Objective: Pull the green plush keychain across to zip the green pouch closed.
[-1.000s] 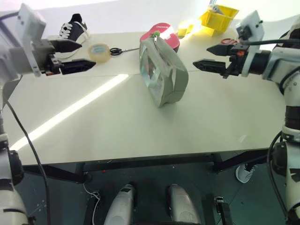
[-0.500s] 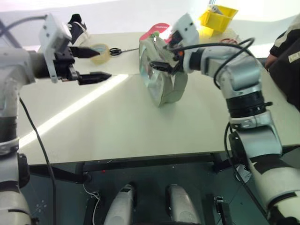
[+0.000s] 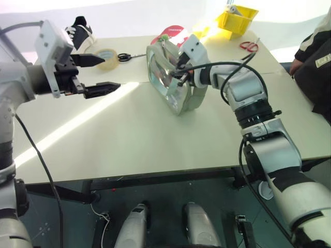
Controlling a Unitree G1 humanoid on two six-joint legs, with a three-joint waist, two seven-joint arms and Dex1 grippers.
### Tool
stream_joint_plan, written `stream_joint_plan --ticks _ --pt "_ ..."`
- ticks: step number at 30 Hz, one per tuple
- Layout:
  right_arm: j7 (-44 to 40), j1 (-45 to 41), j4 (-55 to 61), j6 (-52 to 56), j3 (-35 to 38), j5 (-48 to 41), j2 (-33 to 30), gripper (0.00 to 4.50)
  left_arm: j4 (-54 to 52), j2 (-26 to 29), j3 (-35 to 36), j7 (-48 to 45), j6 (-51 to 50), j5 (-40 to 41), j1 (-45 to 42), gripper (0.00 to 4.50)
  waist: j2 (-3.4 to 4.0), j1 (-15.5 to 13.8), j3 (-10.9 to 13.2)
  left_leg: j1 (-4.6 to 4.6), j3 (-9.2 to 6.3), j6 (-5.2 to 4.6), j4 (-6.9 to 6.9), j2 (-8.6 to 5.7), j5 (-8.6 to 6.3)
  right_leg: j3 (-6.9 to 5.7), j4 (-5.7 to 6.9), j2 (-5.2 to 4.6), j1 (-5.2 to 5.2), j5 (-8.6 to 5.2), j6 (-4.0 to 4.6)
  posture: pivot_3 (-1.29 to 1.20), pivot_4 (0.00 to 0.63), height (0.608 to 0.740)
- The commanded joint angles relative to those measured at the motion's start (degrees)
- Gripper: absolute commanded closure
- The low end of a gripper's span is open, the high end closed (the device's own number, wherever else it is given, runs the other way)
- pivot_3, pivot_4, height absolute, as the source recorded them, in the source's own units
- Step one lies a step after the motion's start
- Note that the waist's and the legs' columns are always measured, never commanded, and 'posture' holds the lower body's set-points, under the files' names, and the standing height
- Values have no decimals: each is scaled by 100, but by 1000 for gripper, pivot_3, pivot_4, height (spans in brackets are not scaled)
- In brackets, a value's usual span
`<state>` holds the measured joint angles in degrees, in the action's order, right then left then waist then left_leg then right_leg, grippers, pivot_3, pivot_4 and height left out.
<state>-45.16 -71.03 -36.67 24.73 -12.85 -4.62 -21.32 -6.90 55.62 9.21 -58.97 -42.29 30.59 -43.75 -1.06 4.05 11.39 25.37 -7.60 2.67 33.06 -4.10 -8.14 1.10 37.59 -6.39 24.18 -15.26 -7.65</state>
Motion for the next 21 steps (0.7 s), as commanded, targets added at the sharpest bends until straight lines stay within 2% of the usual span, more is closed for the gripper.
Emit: stream_joint_plan --ticks 1,5,7,11,14,17,21 --pt "-1010 -123 365 -1405 40 -43 -282 4422 -29 205 351 54 6 72 -28 0 0 13 0 1 2 0 -1 1 0 1 2 0 3 0 0 0 150 740" --pt "-2247 85 218 -2479 245 -308 -711 4422 240 293 538 99 71 50 47 0 0 5 0 2 4 0 -4 2 0 0 3 1 8 0 -1 0 150 740" --pt "-2573 247 -1 -3188 189 -185 -900 4422 271 343 549 52 117 22 152 0 0 2 0 1 4 0 -1 2 0 -1 3 1 3 0 -1 0 150 740" --pt "-2776 546 -224 -3933 107 5 -984 4422 196 423 563 20 84 90 192 0 0 -12 0 -2 1 4 5 1 2 -1 3 2 -7 0 -1 0 150 740" --pt "-2620 731 -226 -4142 106 100 -888 4422 202 332 496 83 32 145 85 0 0 -11 0 -3 -1 10 6 1 6 0 5 2 -7 0 0 0 150 740" --pt "-2605 889 101 -4144 115 38 -839 4422 188 401 383 -27 36 152 97 0 -1 -9 0 -6 -3 11 6 2 7 0 6 3 -10 0 0 0 150 740" --pt "-3030 1251 737 -4105 108 -191 -1001 4422 204 430 377 -39 -36 200 54 0 -1 -10 -1 -6 -3 12 7 1 7 0 8 3 -10 0 0 0 150 740"
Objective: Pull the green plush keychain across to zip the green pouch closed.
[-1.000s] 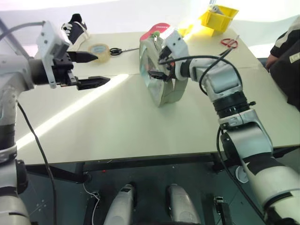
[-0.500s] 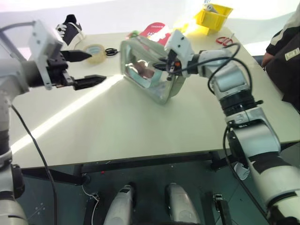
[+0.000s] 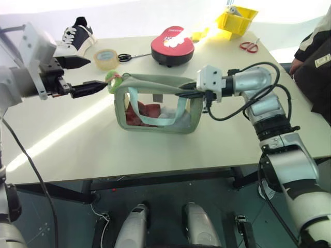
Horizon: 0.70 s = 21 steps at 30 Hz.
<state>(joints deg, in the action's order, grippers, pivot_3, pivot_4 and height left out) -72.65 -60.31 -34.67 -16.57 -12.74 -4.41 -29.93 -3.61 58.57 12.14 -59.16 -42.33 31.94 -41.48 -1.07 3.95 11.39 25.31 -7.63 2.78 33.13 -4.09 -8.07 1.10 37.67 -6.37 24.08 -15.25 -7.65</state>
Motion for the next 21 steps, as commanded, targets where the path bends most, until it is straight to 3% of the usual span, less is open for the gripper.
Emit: stream_joint_plan --ticks 1,6,10,13,21 --pt "-359 264 698 85 106 -276 -175 4422 -130 126 77 -31 -41 75 -152 0 0 -1 0 0 0 0 0 0 0 0 1 0 0 0 0 0 150 740" --pt "-645 548 1633 863 105 -608 -347 4422 7 208 -75 -204 121 -106 -27 0 0 -5 0 0 -1 0 3 0 0 0 3 0 -1 0 0 0 150 740" --pt "-487 542 1813 1327 239 -682 -370 2943 127 164 -108 -209 157 -132 -36 0 0 -2 0 0 -1 0 3 0 0 0 4 0 -1 0 0 0 150 740" --pt "-411 382 1953 1806 411 -834 -475 1347 315 214 -229 -320 424 -371 176 0 0 -4 0 0 -1 -1 3 0 0 0 5 0 0 0 0 0 150 740" --pt "-475 627 2464 2630 794 -1006 -1178 1347 452 262 -83 -392 558 -475 445 0 0 -42 0 1 -1 -1 2 -1 -1 0 5 -5 2 -1 1 0 150 740"
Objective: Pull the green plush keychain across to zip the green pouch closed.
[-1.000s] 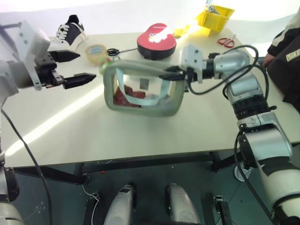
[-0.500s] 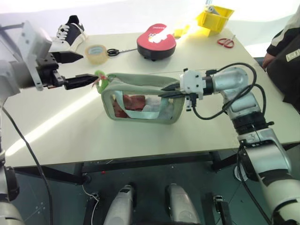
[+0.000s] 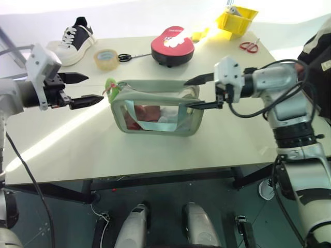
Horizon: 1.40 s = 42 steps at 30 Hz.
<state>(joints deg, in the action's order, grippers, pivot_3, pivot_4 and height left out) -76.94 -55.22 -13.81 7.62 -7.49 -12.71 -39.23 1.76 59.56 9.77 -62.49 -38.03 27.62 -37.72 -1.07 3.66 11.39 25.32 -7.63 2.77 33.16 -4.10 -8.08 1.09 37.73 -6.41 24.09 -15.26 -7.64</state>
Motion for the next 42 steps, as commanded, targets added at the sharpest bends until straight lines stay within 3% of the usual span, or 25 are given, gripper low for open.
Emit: stream_joint_plan --ticks 1,4,7,10,11,23,30,33,40,42 --pt "-54 176 455 263 279 -194 -303 1347 -75 174 157 -69 149 -54 88 0 0 -21 0 0 0 0 0 0 0 0 -1 0 -1 0 0 0 150 740" --pt "-72 444 607 349 295 -195 -463 1347 10 146 144 -44 178 -79 43 0 -1 -35 -1 0 1 -1 1 1 0 -1 -1 -1 -1 0 0 0 150 740" --pt "-27 555 567 280 205 -108 -437 2559 93 78 53 -55 237 -131 -45 0 0 -20 0 -1 4 -1 0 1 0 1 -1 -1 0 0 0 0 150 740" --pt "58 577 395 87 95 31 -310 4196 221 -19 -89 -66 290 -199 -221 0 -1 -18 -1 -1 4 -1 0 1 0 0 0 -1 1 0 0 0 150 740" --pt "80 565 351 34 92 56 -287 4431 269 -40 -117 -72 298 -221 -271 0 -1 -20 -1 -1 4 -1 1 1 0 0 0 -1 0 0 0 0 150 740" --pt "354 204 -307 -811 80 549 -169 4431 1052 -697 -442 96 668 -579 -599 0 -1 -3 -1 -1 4 0 5 -1 0 0 10 -1 0 0 0 0 150 740" --pt "325 355 -60 -707 71 486 -92 4431 1422 -1010 -545 142 971 -782 -715 0 -1 23 -1 -2 4 0 6 -1 0 0 15 -1 1 0 0 0 150 740" --pt "321 349 -97 -717 72 496 -78 4500 1568 -1056 -530 58 981 -760 -783 895 -1 30 -1 -2 4 0 6 -1 0 0 18 -1 3 0 0 0 150 740" --pt "323 298 -146 -710 85 491 -66 4500 1555 -1113 -503 10 1030 -732 -773 4384 -1 29 -1 -2 4 0 6 -1 0 0 18 -1 3 0 -1 0 150 740" --pt "322 292 -170 -726 88 494 -66 4500 1533 -1096 -467 13 1009 -707 -804 4451 -1 29 -1 -2 4 0 6 -1 0 0 19 -1 3 0 -1 0 150 740"
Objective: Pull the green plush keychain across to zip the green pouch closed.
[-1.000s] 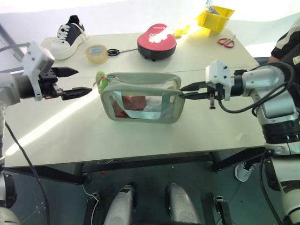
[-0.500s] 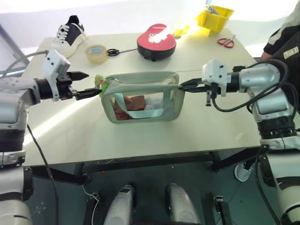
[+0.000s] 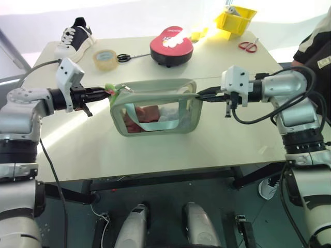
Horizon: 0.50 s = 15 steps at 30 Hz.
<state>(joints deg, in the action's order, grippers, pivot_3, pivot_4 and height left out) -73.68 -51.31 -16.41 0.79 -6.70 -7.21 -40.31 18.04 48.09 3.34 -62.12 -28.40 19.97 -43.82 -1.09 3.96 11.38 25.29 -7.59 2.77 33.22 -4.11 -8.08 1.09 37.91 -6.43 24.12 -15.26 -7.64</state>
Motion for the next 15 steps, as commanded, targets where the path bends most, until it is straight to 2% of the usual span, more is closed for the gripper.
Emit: stream_joint_plan --ticks 1,9,12,15 --pt "-3 -99 81 -50 12 -56 41 4500 -108 67 202 -26 29 76 -212 4451 0 -1 0 0 0 0 0 0 0 0 0 0 0 0 0 0 150 740" --pt "44 -95 -23 -95 47 -50 36 4500 -152 281 395 6 -118 209 -859 4451 0 -3 0 0 0 0 1 0 0 0 0 0 0 0 0 0 150 740" --pt "65 -109 -68 -112 45 -44 50 4500 -338 159 310 -36 -266 287 -1076 4451 -1 -4 -1 0 0 0 2 -1 0 -1 0 0 -2 -1 -1 0 150 740" --pt "111 -113 -56 -111 26 -43 120 4500 -479 -291 39 197 -218 175 -1174 4451 0 -7 -1 -1 -1 0 2 -1 0 -1 1 0 -3 -1 -1 0 150 740"
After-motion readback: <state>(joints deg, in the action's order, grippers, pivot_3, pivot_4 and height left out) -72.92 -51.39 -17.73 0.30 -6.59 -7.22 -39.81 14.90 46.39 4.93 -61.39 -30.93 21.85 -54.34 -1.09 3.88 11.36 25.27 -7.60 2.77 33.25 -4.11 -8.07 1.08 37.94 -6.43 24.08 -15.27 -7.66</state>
